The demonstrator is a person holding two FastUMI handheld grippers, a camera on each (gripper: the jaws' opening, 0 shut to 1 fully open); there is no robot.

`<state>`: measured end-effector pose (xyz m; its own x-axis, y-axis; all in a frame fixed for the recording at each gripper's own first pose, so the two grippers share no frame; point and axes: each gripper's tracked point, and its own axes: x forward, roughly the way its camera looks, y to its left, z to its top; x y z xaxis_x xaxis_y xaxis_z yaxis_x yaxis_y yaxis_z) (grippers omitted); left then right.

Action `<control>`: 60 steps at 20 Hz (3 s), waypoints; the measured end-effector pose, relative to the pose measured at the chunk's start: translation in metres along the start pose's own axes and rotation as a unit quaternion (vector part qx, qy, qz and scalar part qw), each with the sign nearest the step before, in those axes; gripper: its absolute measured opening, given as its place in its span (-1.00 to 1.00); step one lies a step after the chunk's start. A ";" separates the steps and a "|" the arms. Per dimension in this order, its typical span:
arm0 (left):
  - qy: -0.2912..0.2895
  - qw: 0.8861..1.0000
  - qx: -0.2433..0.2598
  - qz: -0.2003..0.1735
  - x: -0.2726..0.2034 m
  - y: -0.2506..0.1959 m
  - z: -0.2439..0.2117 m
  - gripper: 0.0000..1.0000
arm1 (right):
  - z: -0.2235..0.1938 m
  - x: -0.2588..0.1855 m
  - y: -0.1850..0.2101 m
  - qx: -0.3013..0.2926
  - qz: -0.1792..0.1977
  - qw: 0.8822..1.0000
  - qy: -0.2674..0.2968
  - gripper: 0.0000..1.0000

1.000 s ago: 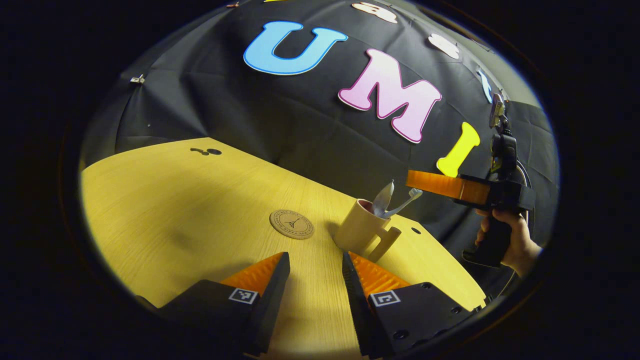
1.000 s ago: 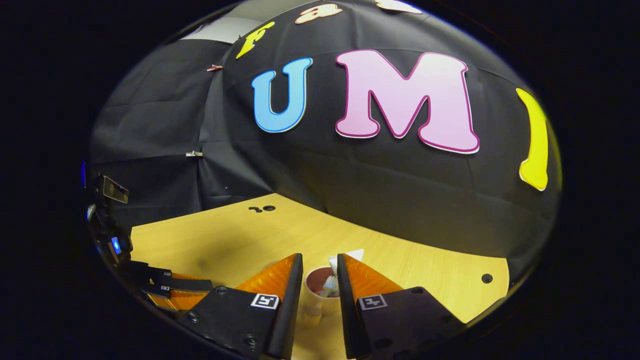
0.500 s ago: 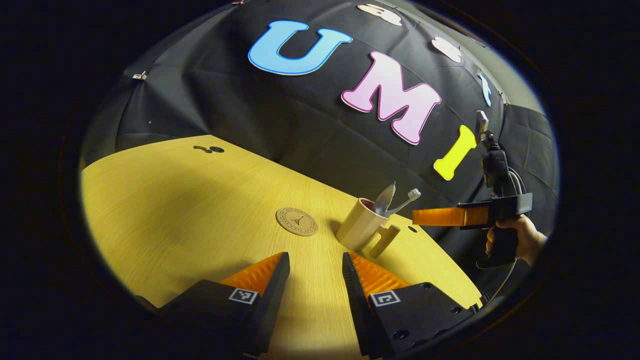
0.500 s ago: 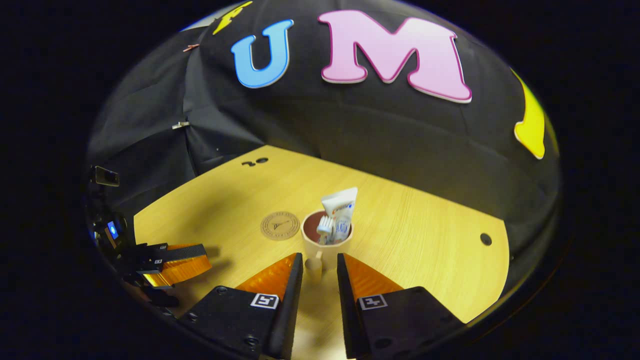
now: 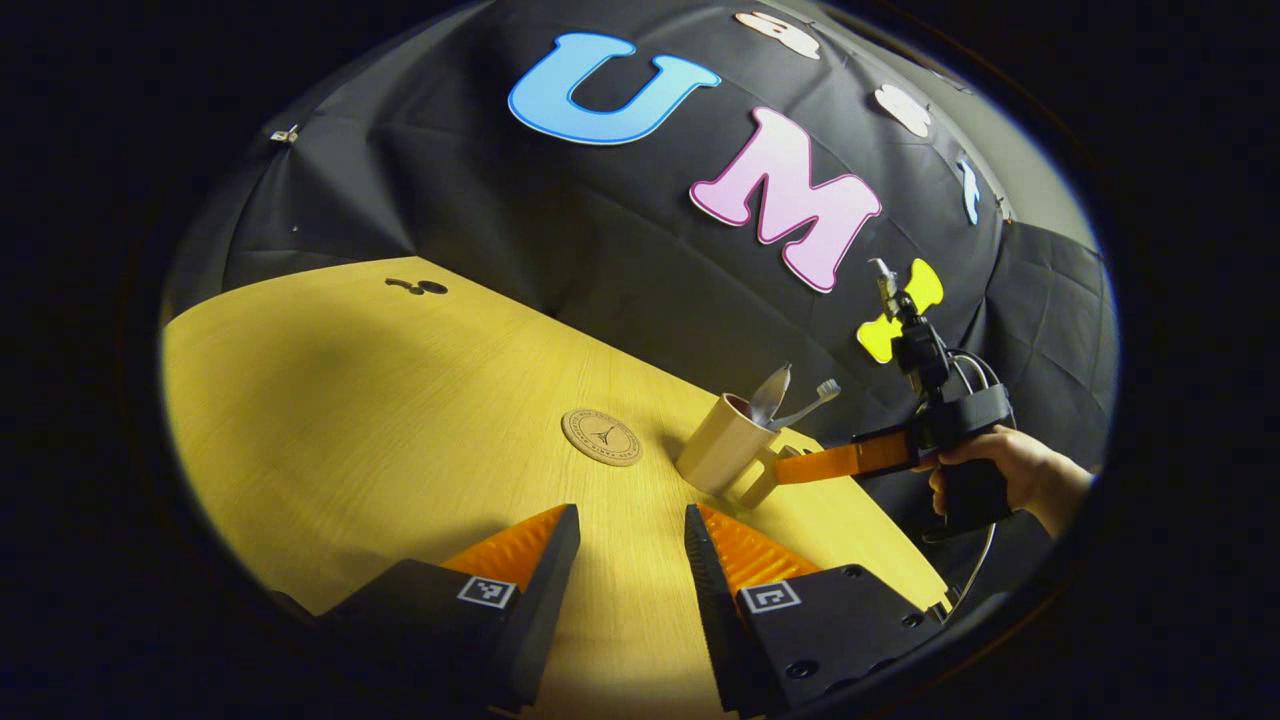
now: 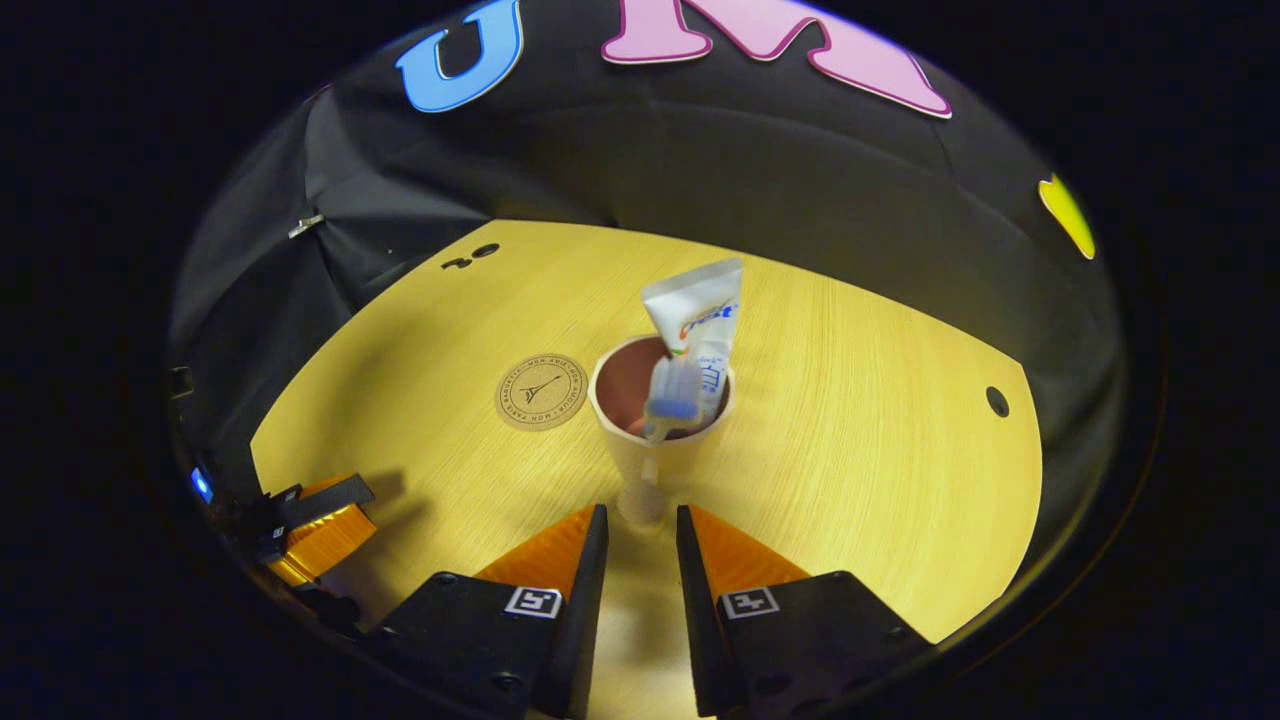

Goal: Put the toothbrush and toothpaste on the desktop into the cup, then pick up the cup and place it on the coaster on the desktop.

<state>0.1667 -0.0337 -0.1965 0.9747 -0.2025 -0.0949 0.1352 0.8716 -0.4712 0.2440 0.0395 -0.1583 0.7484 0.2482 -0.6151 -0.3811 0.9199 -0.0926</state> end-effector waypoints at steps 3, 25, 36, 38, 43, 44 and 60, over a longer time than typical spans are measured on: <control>0.000 1.000 -0.005 0.001 -0.004 0.012 0.006 0.34 | -0.006 0.017 0.000 -0.013 -0.013 0.999 0.034 -0.15; 0.005 1.000 0.023 0.017 -0.027 0.063 0.030 0.34 | -0.007 0.069 -0.008 -0.006 -0.038 0.984 0.172 -0.47; 0.006 0.999 0.030 0.013 -0.036 0.054 0.031 0.34 | 0.024 0.063 0.037 -0.032 0.018 0.992 0.117 -0.53; 0.003 0.999 0.033 0.014 -0.033 0.058 0.031 0.34 | 0.031 0.067 0.047 -0.042 0.025 0.992 0.114 -0.54; -0.004 0.999 0.028 0.022 -0.043 0.061 0.033 0.34 | 0.039 0.078 0.076 -0.062 0.049 0.990 0.121 -0.54; -0.005 0.999 0.028 0.024 -0.045 0.063 0.035 0.34 | 0.039 0.080 0.081 -0.067 0.051 0.989 0.123 -0.54; -0.014 0.999 0.008 0.041 -0.052 0.074 0.029 0.34 | 0.036 0.099 0.102 -0.098 0.039 0.982 0.154 -0.54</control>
<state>0.1315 0.0542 -0.2012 0.9870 -0.1184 -0.1086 0.0575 0.8914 -0.4496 0.2992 0.1685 -0.2004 0.5236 0.1846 -0.8317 -0.5506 0.8183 -0.1651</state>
